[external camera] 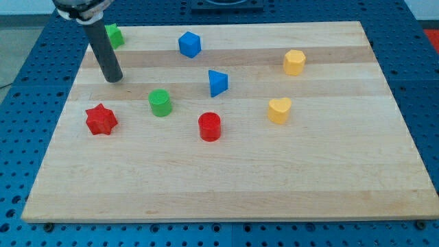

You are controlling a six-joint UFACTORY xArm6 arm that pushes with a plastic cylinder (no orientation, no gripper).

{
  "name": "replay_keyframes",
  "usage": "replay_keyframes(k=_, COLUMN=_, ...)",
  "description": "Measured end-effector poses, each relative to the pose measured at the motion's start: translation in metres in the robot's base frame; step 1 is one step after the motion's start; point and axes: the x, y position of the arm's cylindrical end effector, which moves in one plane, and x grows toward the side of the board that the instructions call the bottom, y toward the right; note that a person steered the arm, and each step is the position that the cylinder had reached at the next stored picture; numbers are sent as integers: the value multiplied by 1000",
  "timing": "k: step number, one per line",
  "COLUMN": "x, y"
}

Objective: Slide the blue cube down a bit

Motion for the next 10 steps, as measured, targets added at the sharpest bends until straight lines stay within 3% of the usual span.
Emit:
replay_keyframes(k=2, x=-26, y=39)
replay_keyframes(k=5, x=-67, y=239)
replay_keyframes(k=6, x=-98, y=279)
replay_keyframes(k=7, x=-163, y=277)
replay_keyframes(k=9, x=-162, y=189)
replay_keyframes(k=10, x=-132, y=154)
